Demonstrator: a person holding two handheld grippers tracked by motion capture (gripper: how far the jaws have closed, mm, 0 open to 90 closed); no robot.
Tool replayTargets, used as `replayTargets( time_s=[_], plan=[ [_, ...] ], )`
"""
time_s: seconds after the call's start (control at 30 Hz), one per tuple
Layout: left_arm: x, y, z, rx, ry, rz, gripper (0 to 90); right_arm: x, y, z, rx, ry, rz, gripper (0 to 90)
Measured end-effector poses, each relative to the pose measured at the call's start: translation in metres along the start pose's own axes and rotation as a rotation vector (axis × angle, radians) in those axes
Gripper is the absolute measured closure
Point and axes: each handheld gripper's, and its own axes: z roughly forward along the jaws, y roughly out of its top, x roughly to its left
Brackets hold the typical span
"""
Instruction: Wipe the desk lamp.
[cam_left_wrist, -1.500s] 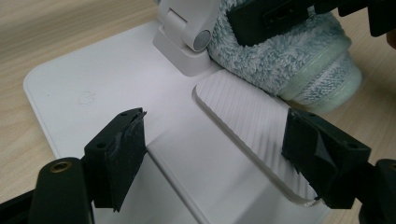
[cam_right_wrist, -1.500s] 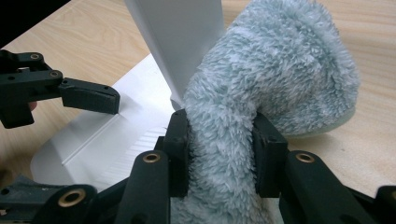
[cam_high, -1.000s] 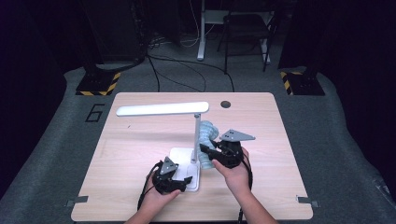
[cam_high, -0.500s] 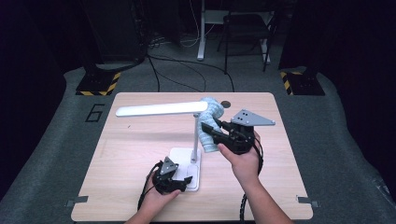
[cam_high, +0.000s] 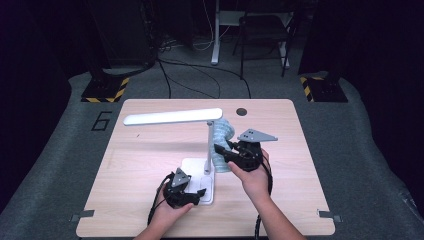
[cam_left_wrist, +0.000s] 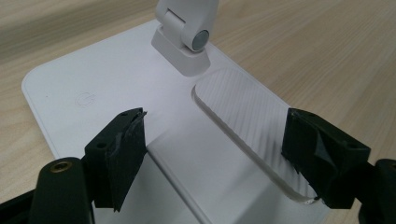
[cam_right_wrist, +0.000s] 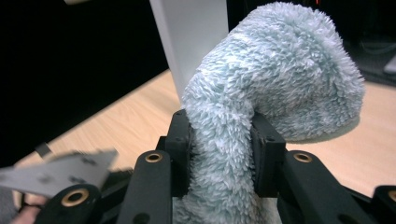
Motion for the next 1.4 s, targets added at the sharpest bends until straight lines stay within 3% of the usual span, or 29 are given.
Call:
replayTargets(
  time_s=[0.1, 0.13, 0.2, 0.23, 0.33, 0.43, 0.57, 0.6, 0.63, 0.73, 0.77, 0.87, 0.9, 0.93, 1.2, 1.4],
  plan=[
    [0.0, 0.0, 0.0, -0.004, 0.003, 0.011, 21.7, -0.004, -0.016, 0.011, 0.048, -0.007, 0.029, 65.8],
    [-0.002, -0.001, 0.001, -0.015, -0.025, -0.013, 22.1, -0.006, -0.022, 0.015, 0.061, -0.008, 0.028, 65.8],
    [-0.007, 0.0, 0.0, -0.022, -0.064, -0.002, 37.6, -0.008, -0.034, 0.024, 0.112, -0.004, 0.039, 65.7],
    [-0.009, -0.001, 0.0, -0.033, -0.047, -0.002, 44.4, -0.008, -0.041, 0.029, 0.145, -0.01, 0.038, 65.7],
    [-0.012, -0.001, -0.001, -0.03, -0.02, 0.027, 43.9, -0.01, -0.06, 0.04, 0.197, -0.029, 0.049, 65.6],
    [-0.009, -0.001, 0.001, -0.038, -0.046, 0.002, 43.6, -0.012, -0.074, 0.045, 0.224, -0.037, 0.063, 65.5],
    [-0.01, -0.001, 0.001, -0.039, -0.037, 0.003, 43.6, -0.01, -0.09, 0.05, 0.283, -0.063, 0.038, 65.3],
    [-0.011, -0.001, 0.0, -0.028, -0.051, -0.022, 43.1, -0.01, -0.093, 0.05, 0.289, -0.067, 0.042, 65.3],
    [-0.008, 0.0, -0.001, -0.017, -0.031, 0.011, 42.4, -0.01, -0.096, 0.051, 0.296, -0.066, 0.04, 65.3],
    [-0.006, 0.001, -0.002, -0.003, 0.0, -0.004, 31.8, -0.009, -0.106, 0.053, 0.313, -0.078, 0.036, 65.2],
    [-0.005, 0.001, -0.002, 0.007, 0.015, -0.016, 24.2, -0.008, -0.11, 0.052, 0.312, -0.098, 0.047, 65.1],
    [-0.005, 0.0, -0.005, 0.029, 0.027, -0.011, 22.1, -0.007, -0.111, 0.052, 0.316, -0.124, 0.041, 65.1],
    [-0.005, 0.0, -0.005, 0.031, 0.028, -0.01, 21.2, -0.008, -0.112, 0.053, 0.341, -0.131, 0.0, 65.0],
    [-0.005, -0.001, -0.005, 0.025, 0.036, -0.016, 21.0, -0.008, -0.114, 0.054, 0.345, -0.139, -0.009, 65.0],
    [-0.004, -0.003, -0.006, 0.023, 0.048, -0.049, 14.6, -0.012, -0.115, 0.054, 0.337, -0.128, 0.06, 64.2],
    [-0.002, -0.004, -0.006, 0.016, 0.04, -0.023, 15.1, -0.013, -0.115, 0.056, 0.322, -0.117, 0.077, 63.6]
  ],
)
